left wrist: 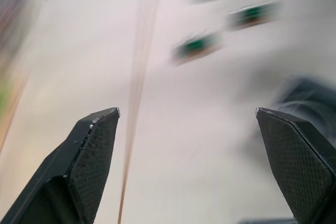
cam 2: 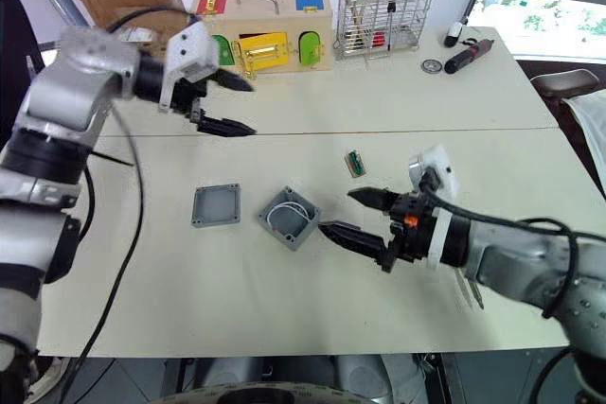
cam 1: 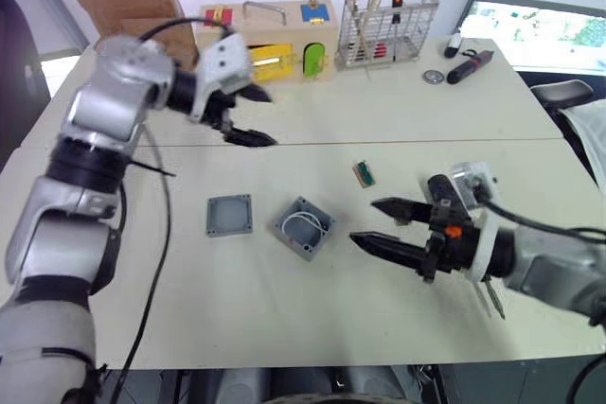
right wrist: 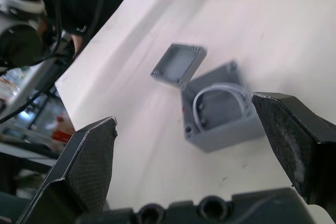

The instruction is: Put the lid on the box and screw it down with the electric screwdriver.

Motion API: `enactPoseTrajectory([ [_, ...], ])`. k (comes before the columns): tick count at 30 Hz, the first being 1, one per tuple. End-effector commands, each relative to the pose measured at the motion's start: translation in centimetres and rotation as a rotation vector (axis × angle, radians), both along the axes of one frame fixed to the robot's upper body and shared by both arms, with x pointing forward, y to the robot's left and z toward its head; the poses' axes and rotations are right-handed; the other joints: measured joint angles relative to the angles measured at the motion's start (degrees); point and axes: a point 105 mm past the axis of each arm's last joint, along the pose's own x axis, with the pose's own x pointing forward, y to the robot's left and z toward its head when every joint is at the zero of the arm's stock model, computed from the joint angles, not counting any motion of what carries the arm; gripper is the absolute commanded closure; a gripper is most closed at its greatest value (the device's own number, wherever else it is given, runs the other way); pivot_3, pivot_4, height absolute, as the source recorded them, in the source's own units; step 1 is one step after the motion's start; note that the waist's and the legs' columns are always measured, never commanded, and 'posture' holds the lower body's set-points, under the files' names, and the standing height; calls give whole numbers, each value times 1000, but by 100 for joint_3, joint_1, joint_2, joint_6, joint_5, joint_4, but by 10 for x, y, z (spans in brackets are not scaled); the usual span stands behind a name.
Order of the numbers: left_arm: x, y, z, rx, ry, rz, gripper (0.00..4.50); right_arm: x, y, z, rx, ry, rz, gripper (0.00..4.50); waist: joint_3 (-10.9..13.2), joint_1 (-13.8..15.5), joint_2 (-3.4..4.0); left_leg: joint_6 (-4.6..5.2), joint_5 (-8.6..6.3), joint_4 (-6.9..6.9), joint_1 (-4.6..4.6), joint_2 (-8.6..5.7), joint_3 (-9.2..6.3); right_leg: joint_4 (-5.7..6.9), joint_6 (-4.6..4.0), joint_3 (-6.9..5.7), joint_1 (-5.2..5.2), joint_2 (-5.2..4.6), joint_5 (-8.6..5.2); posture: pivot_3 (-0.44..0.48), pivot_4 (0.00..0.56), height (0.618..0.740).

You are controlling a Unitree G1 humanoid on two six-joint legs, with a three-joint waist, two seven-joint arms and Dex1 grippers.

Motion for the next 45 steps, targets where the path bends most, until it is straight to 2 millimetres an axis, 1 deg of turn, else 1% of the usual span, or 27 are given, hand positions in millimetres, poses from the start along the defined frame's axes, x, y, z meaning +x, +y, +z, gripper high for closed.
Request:
enactPoseTrajectory([
  [1, -1, 48, -8, 20, 156, 439, 238, -4, 7, 11, -78, -77, 100, 0, 5, -22, -8, 0, 0, 3, -7, -1, -2, 3, 0, -1, -5, 0, 0, 0, 150, 740],
  [3, -13, 69, -20, 86, 227, 589, 238, -3, 9, 12, -130, -105, 140, 0, 5, -39, -9, -3, 2, 23, -42, -1, -7, 11, 0, -5, -33, 2, 0, 0, 150, 740],
  [4, -17, 76, -24, 103, 250, 645, 238, -2, 10, 12, -148, -114, 155, 0, 5, -31, -9, -24, 13, 40, -60, -1, -8, 25, 0, -7, -48, 2, 0, 0, 150, 740],
  [6, -26, 86, -33, 110, 312, 742, 238, 0, 12, 7, -189, -127, 179, 0, 5, -4, -9, -25, 14, 47, -63, -4, -8, 48, 0, -8, -51, -6, 0, 0, 150, 740],
  [8, -34, 92, -42, 101, 379, 817, 238, 2, 15, 2, -204, -125, 199, 0, 5, 43, -9, -25, 13, 50, -62, -8, -8, 48, 1, -8, -49, -13, 0, 0, 150, 740],
  [11, -45, 91, -59, 85, 460, 840, 238, 3, 21, -15, -225, -104, 220, 0, 5, 111, -10, -8, 4, 59, -61, -7, -3, 47, 1, -3, -51, -13, 0, 0, 150, 740],
  [12, -47, 91, -62, 82, 470, 838, 238, 3, 22, -18, -231, -105, 224, 0, 5, 133, -11, -9, 5, 59, -61, -7, -3, 50, 1, -2, -55, -14, 0, 0, 150, 740],
  [13, -50, 88, -69, 78, 488, 827, 238, 3, 23, -21, -234, -105, 224, 0, 5, 144, -11, -10, 6, 60, -63, -7, -3, 59, 1, -2, -60, -15, 0, 0, 150, 740],
  [16, -56, 85, -83, 72, 508, 824, 238, 6, 25, -26, -239, -118, 212, 0, 5, 156, -11, -16, 9, 60, -64, -8, -1, 64, 1, 2, -64, -19, 0, 0, 150, 740],
  [19, -55, 81, -92, 41, 511, 845, 238, 9, 26, -27, -238, -133, 193, 0, 5, 166, -12, -28, 15, 61, -64, -8, -1, 65, 1, 2, -65, -21, 0, 0, 150, 740],
  [23, -52, 69, -90, 1, 502, 829, 238, 10, 26, -29, -239, -131, 177, 0, 4, 159, -12, -25, 14, 60, -63, -9, -1, 67, 0, 3, -66, -21, 0, 0, 150, 740],
  [25, -52, 66, -89, -4, 499, 827, 238, 10, 26, -29, -239, -127, 173, 0, 4, 155, -12, -27, 14, 60, -63, -9, -1, 69, 0, 3, -68, -21, 0, 0, 150, 740],
  [29, -51, 64, -83, -20, 492, 835, 238, 10, 25, -30, -243, -122, 164, 0, 4, 149, -12, -33, 18, 59, -63, -9, -1, 69, 0, 3, -69, -21, 0, 0, 150, 740],
  [34, -54, 57, -76, -28, 477, 812, 238, 10, 23, -31, -261, -121, 150, 0, 4, 146, -12, -44, 24, 59, -63, -9, -1, 69, 0, 4, -70, -21, 0, 0, 150, 740],
  [38, -56, 58, -69, -18, 463, 819, 238, 9, 19, -31, -300, -128, 147, 0, 4, 143, -12, -45, 24, 59, -63, -9, 0, 69, 0, 4, -70, -21, 0, 0, 150, 740],
  [42, -57, 60, -67, -28, 468, 841, 238, 11, 17, -21, -331, -171, 142, 0, 4, 135, -12, -49, 27, 58, -63, -9, 2, 69, 0, 6, -73, -21, 0, 0, 150, 740],
  [45, -59, 56, -75, -28, 494, 843, 238, 10, 20, -15, -339, -198, 149, 0, 4, 141, -12, -49, 27, 58, -63, -9, 2, 69, 0, 6, -74, -20, 0, 0, 150, 740],
])
